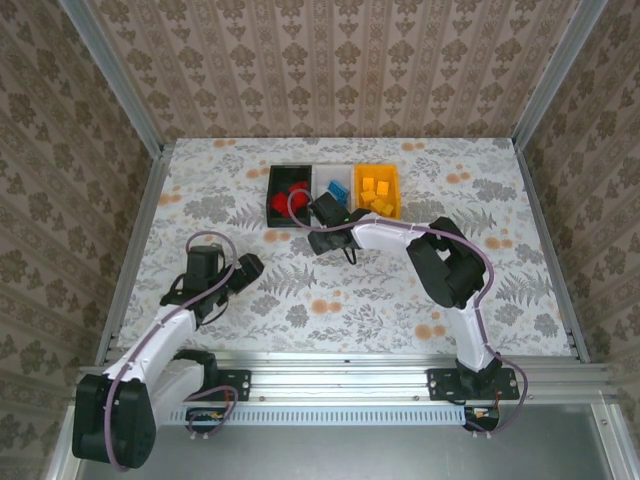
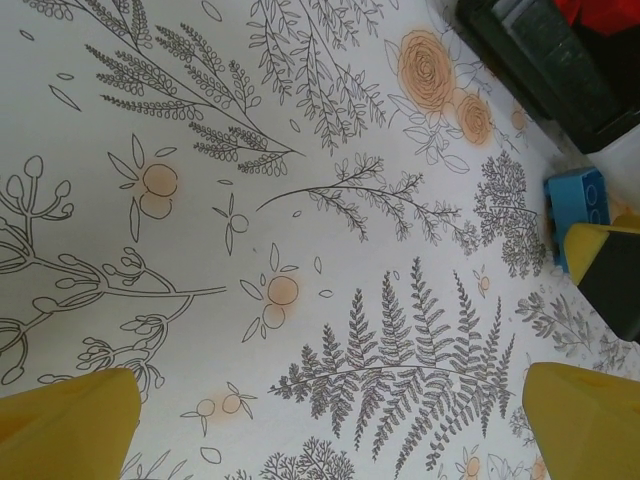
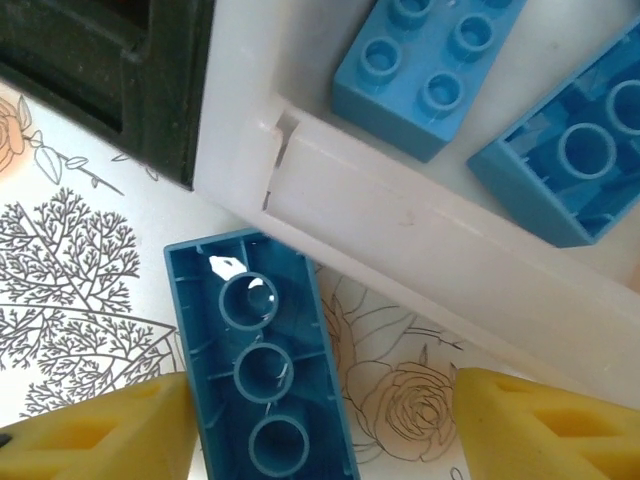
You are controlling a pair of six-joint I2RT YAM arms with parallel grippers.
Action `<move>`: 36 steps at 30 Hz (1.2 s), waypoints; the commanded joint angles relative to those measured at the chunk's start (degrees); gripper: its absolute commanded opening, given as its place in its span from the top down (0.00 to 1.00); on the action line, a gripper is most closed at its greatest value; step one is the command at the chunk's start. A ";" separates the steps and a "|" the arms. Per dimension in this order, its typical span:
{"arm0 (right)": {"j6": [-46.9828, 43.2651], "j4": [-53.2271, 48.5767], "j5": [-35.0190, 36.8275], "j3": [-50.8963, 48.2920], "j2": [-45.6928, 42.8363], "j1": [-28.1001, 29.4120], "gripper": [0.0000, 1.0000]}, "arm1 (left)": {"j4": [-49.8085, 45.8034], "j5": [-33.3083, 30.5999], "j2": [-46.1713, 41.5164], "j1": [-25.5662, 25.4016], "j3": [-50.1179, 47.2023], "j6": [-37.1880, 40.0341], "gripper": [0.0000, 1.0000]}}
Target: Sort the legos into containers by color
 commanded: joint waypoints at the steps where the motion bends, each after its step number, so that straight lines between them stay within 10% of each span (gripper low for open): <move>1: -0.75 -0.98 -2.94 1.31 1.95 0.39 0.35 | 0.55 1.10 0.29 0.40 0.41 -0.28 0.00; 20: 1.32 7.61 2.09 -9.94 -13.54 4.00 0.67 | 1.41 1.39 1.44 0.49 0.87 -0.17 0.00; 36: 0.11 -7.05 -2.97 15.84 2.49 -9.42 0.66 | -1.66 1.92 -1.11 0.84 2.19 0.77 0.00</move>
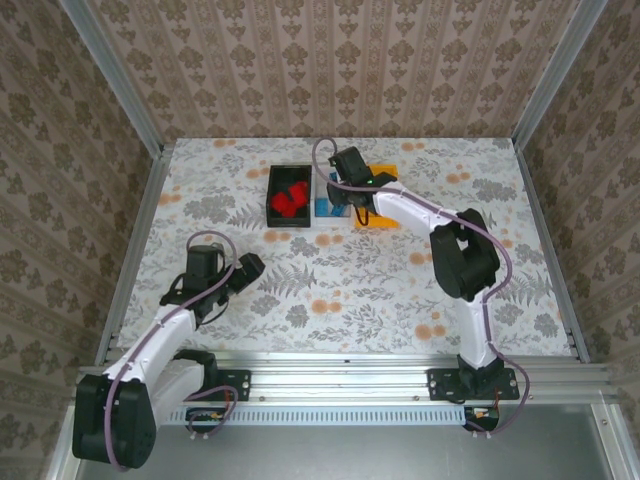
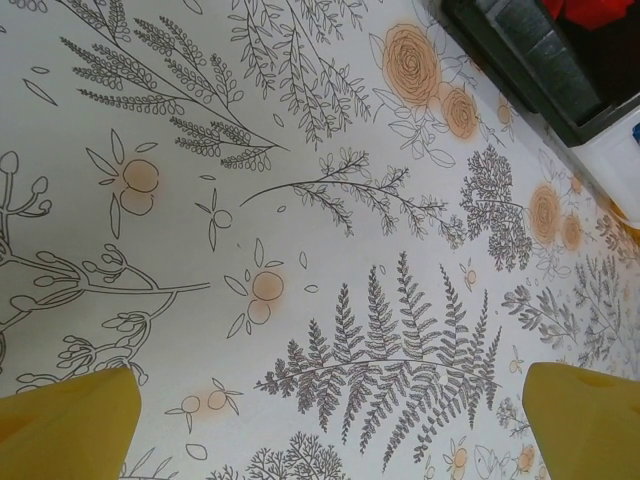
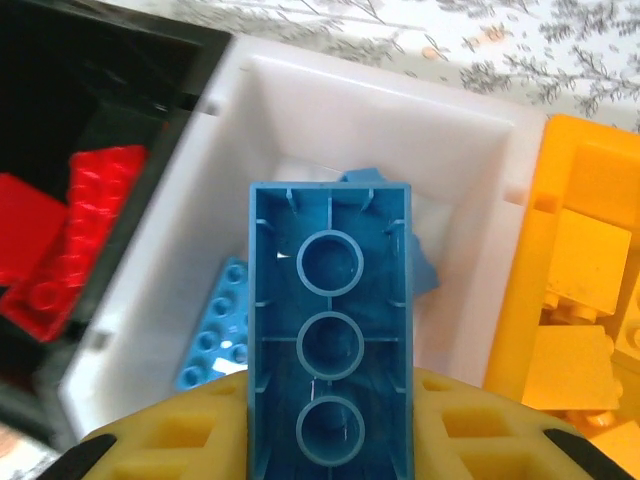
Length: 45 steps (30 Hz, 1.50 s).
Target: Sort the legos into containers by color
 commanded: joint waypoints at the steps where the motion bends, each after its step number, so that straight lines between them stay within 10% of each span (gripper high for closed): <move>1: -1.33 -5.52 -1.33 3.87 3.47 0.39 0.66 | -1.65 0.50 -0.74 0.54 2.02 0.86 0.00; 26: -1.95 -8.57 -0.39 9.74 7.43 1.85 0.45 | -0.27 1.64 1.61 0.63 2.10 0.16 0.00; 35: 1.48 -0.50 -0.54 -7.11 -13.47 3.46 0.39 | -5.88 -1.79 -0.18 0.60 8.14 5.12 0.00; 39: 4.03 8.44 -0.60 -23.97 -30.18 3.64 0.00 | -5.68 -3.32 -1.80 0.41 11.61 6.87 0.00; 45: 2.94 15.65 3.72 -42.79 -50.84 4.89 0.00 | -6.77 -10.71 -3.78 -1.40 17.34 10.71 0.00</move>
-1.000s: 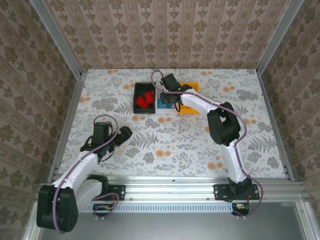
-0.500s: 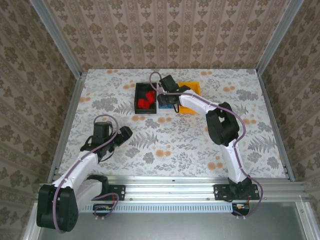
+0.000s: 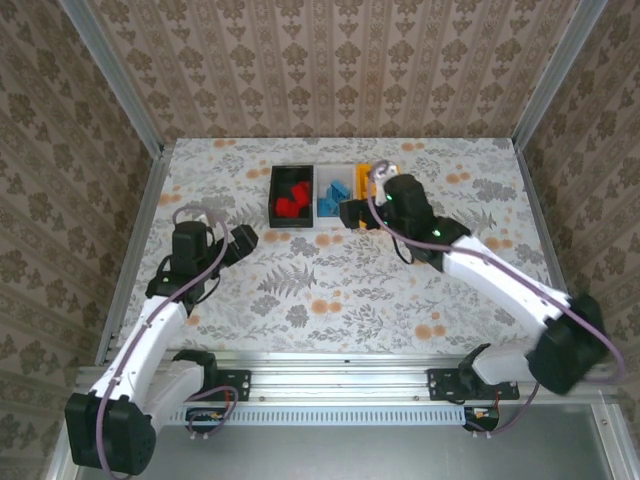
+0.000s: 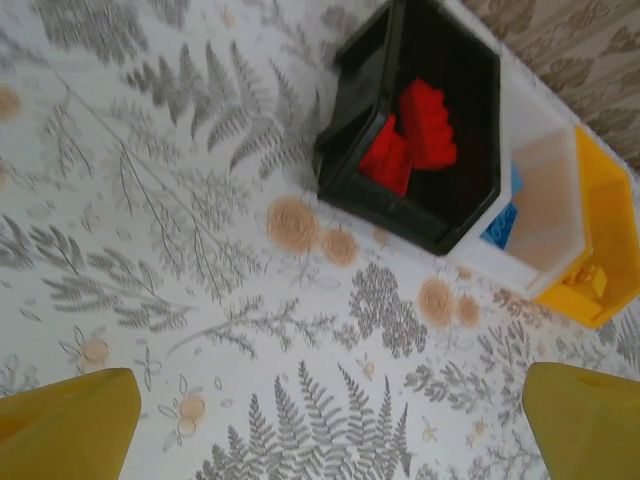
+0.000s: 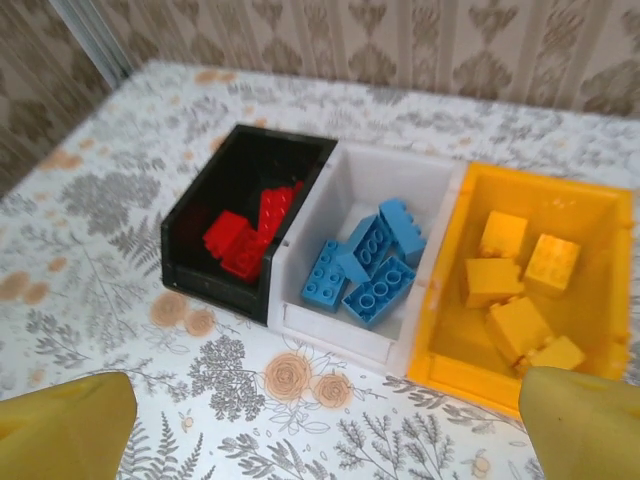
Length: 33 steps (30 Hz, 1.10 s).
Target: Sort the legos into containers by color
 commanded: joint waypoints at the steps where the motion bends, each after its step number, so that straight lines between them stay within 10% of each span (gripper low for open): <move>1: 3.15 6.16 6.95 -9.18 -6.74 1.08 0.00 | -1.28 -6.17 -1.91 -1.76 3.67 5.81 0.00; 9: 2.41 12.42 18.40 -20.94 -14.68 -2.78 0.00 | 1.18 -36.69 -5.27 -4.95 -1.04 -1.23 0.00; 14: -2.30 24.34 21.50 -30.33 -17.36 -7.89 0.00 | 23.86 -50.97 -9.19 -4.37 -13.83 14.64 0.00; 21: -12.19 31.43 19.12 -35.83 -14.90 -13.50 0.00 | 52.82 -37.43 4.14 0.11 -23.09 42.59 0.00; 33: -20.78 53.07 7.90 -45.33 -5.40 -21.90 0.00 | 73.30 -20.28 37.05 6.87 -17.27 44.95 0.00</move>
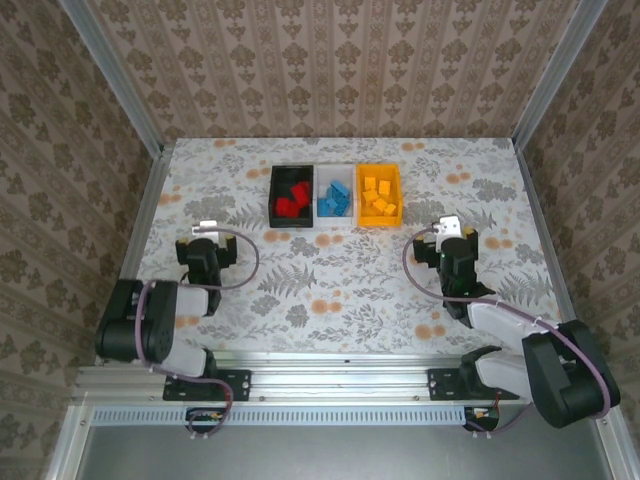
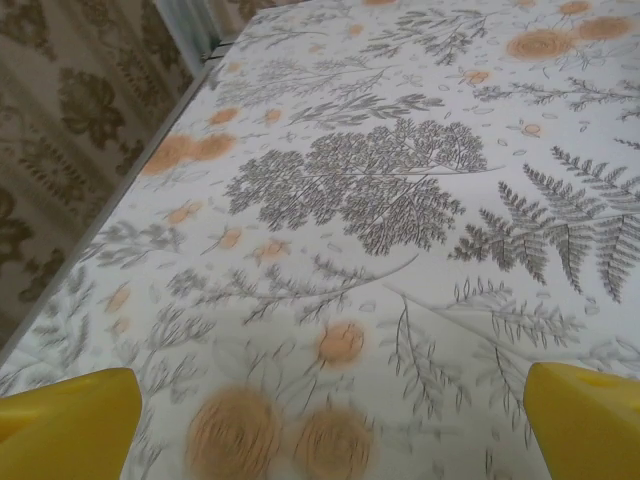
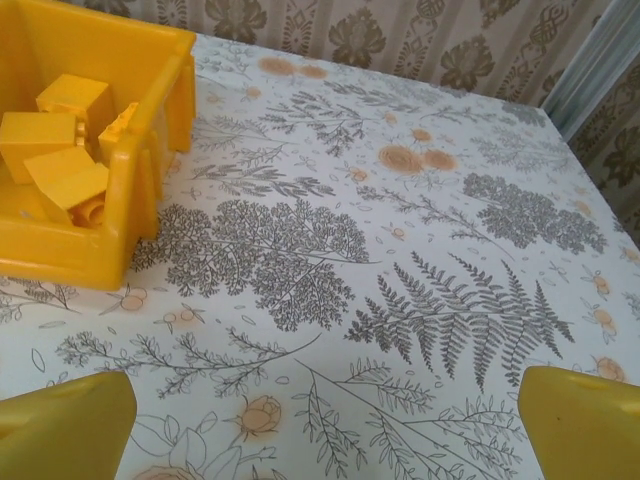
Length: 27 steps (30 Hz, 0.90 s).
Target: Sort the legos into containers by color
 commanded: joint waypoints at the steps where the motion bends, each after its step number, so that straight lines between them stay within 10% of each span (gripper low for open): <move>1: 0.23 13.50 -6.26 -2.01 2.45 -2.68 0.00 | 1.95 7.68 -0.28 1.38 2.53 1.22 0.00; 10: 4.24 27.01 -12.46 3.26 23.08 -8.93 0.00 | -0.76 11.07 0.57 2.82 4.60 0.81 0.00; 12: 5.95 14.87 -16.06 6.69 20.08 -10.86 0.00 | -1.13 11.53 0.78 3.15 4.96 0.63 0.00; 27: 6.75 15.08 -16.95 7.00 20.84 -11.91 0.00 | -2.97 13.79 0.72 4.26 5.84 -0.09 0.00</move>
